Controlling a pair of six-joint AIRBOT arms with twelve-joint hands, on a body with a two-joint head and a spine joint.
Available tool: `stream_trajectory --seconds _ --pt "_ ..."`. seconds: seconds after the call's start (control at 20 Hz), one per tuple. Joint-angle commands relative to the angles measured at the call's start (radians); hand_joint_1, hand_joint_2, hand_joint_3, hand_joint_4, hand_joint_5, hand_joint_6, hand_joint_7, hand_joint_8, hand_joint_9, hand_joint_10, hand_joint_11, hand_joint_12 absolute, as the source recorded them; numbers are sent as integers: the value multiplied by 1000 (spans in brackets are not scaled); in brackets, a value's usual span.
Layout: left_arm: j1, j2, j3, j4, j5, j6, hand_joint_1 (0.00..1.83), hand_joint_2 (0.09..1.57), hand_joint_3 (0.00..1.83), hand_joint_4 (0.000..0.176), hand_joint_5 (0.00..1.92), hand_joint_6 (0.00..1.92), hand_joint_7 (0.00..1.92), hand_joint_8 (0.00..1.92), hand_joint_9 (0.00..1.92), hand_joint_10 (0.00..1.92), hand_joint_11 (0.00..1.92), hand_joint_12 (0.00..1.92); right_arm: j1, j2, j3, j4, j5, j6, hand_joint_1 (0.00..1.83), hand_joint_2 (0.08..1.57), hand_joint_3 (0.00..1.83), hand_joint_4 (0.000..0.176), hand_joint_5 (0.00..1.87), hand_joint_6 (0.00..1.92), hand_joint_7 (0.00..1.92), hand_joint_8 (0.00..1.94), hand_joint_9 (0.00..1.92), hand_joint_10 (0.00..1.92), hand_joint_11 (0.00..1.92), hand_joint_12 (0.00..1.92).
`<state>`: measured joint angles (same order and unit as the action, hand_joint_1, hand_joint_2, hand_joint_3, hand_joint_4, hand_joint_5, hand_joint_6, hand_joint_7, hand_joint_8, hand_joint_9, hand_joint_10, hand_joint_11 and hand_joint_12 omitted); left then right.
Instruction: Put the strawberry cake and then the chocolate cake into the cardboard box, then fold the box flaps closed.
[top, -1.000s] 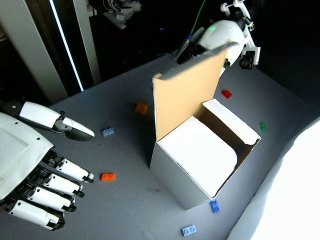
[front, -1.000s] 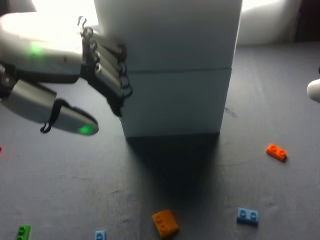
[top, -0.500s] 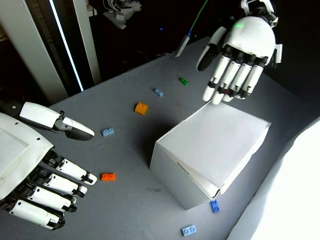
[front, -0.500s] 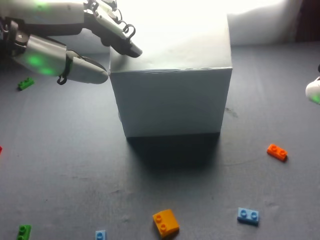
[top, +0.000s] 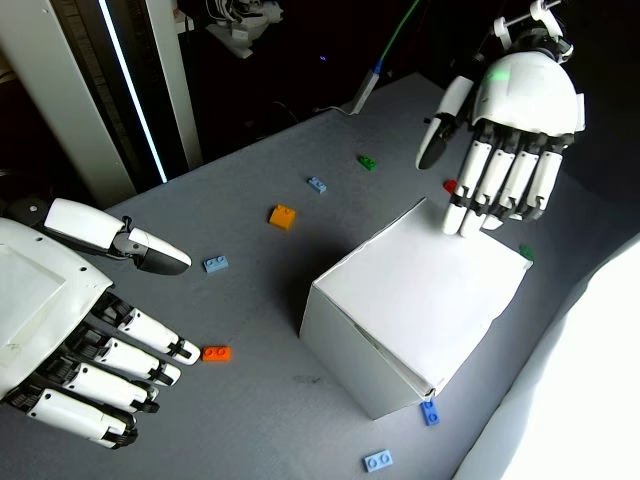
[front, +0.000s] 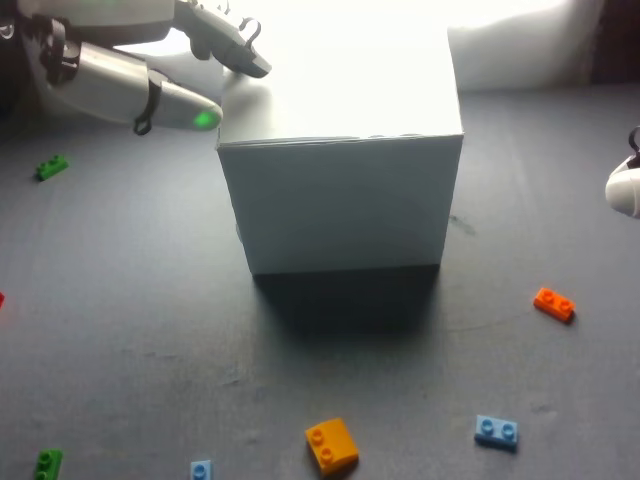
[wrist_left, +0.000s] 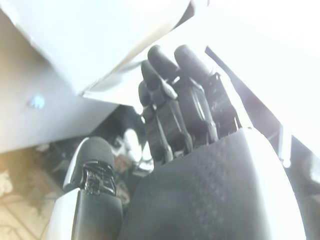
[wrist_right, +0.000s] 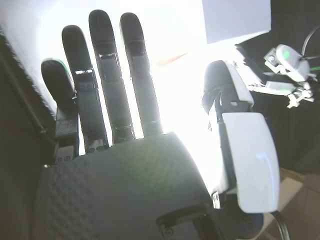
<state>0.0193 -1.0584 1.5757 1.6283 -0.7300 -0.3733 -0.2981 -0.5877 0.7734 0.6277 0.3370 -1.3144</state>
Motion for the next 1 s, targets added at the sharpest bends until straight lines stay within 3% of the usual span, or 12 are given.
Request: stream_trajectory --seconds 0.0,0.5,0.7,0.95 --pt "-12 4 8 -69 21 7 186 1348 0 0 577 3 727 8 521 958 278 1637 7 14 1 -12 99 2 0 1233 1 0 823 0 877 9 559 878 176 1752" --pt "43 1 -22 -7 10 -8 164 1344 0 0 582 5 727 6 490 1014 259 1661 7 14 0 -14 99 2 0 1239 0 0 797 4 866 5 575 887 188 1723" --pt "4 1 6 -7 -10 -12 156 1346 0 0 602 10 757 16 490 1010 246 1672 7 14 0 -14 99 2 0 1245 1 0 804 4 879 7 581 882 187 1729" --pt "-78 3 88 36 -53 -52 160 1334 0 0 688 33 895 79 539 1026 255 1645 6 15 -1 -15 91 0 55 1232 0 0 948 52 1028 61 615 980 239 1707"
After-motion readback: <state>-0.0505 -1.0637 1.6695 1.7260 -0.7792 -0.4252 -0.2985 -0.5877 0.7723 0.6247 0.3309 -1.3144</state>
